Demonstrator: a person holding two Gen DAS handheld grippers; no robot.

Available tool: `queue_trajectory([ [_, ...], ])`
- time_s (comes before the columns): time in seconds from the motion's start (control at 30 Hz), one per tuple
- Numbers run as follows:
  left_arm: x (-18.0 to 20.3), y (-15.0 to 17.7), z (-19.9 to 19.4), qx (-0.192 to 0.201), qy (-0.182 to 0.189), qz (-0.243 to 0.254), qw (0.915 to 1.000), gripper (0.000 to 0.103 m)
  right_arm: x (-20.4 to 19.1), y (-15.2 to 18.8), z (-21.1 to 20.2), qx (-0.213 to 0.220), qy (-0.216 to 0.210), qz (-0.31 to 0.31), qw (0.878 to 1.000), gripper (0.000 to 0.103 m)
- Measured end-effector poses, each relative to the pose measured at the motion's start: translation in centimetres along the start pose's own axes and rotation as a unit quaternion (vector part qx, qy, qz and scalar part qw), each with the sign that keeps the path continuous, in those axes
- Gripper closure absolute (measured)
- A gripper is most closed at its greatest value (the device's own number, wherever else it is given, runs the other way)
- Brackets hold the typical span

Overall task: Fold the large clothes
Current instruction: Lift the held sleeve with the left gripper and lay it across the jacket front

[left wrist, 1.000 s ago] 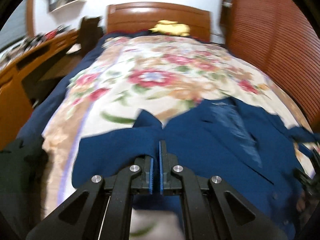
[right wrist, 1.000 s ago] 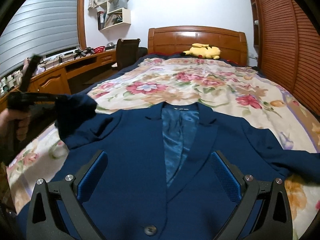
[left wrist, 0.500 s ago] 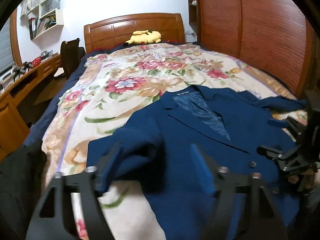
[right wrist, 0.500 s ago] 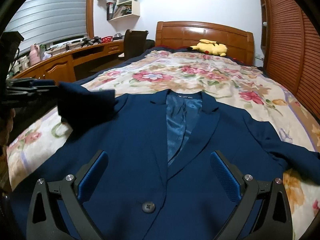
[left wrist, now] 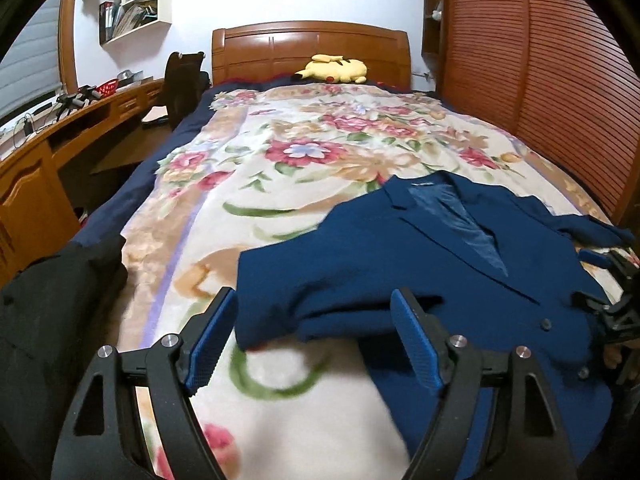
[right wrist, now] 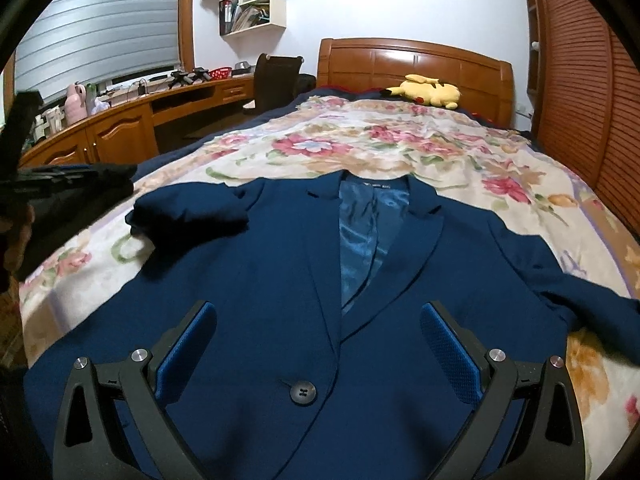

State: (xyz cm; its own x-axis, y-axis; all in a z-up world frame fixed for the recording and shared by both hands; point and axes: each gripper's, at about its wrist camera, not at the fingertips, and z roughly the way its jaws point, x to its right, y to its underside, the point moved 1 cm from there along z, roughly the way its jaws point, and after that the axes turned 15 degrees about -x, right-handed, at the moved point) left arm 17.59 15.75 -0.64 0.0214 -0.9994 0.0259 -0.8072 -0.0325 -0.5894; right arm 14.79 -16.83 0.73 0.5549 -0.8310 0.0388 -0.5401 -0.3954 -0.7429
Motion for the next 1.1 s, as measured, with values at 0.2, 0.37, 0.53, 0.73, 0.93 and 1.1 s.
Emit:
queue_trajectory([
  [0.2,-1.8,-1.5,3.7,-0.01,-0.009,-0.004,0.9999,0.024,-0.3,-1.3,-0.1,0.005,0.013,-0.016,1.0,0.002],
  [0.37,-3.4,-2.0,7.6,-0.043,-0.017,-0.02,0.9988,0.024,-0.6,-1.9,1.0,-0.005,0.015,-0.03,0.999,0.002],
  [0.53,-4.5,-1.7,10.8,-0.084,-0.018,-0.032,0.9958,0.024,-0.3,-2.1,2.0,-0.026,0.02,-0.036,0.999,0.002],
  [0.73,-4.5,-0.6,13.1,-0.123,-0.005,-0.033,0.9918,0.024,0.1,-2.1,2.0,-0.037,0.023,-0.028,0.999,0.002],
  [0.93,-5.2,-0.7,13.6,-0.136,0.03,-0.046,0.9892,0.03,-0.4,-1.1,1.5,-0.048,0.026,-0.013,0.998,0.002],
  [1.1,-5.1,-0.7,13.0,-0.146,0.107,-0.041,0.9825,0.086,-0.9,-0.3,-0.1,-0.047,0.033,-0.007,0.998,0.002],
])
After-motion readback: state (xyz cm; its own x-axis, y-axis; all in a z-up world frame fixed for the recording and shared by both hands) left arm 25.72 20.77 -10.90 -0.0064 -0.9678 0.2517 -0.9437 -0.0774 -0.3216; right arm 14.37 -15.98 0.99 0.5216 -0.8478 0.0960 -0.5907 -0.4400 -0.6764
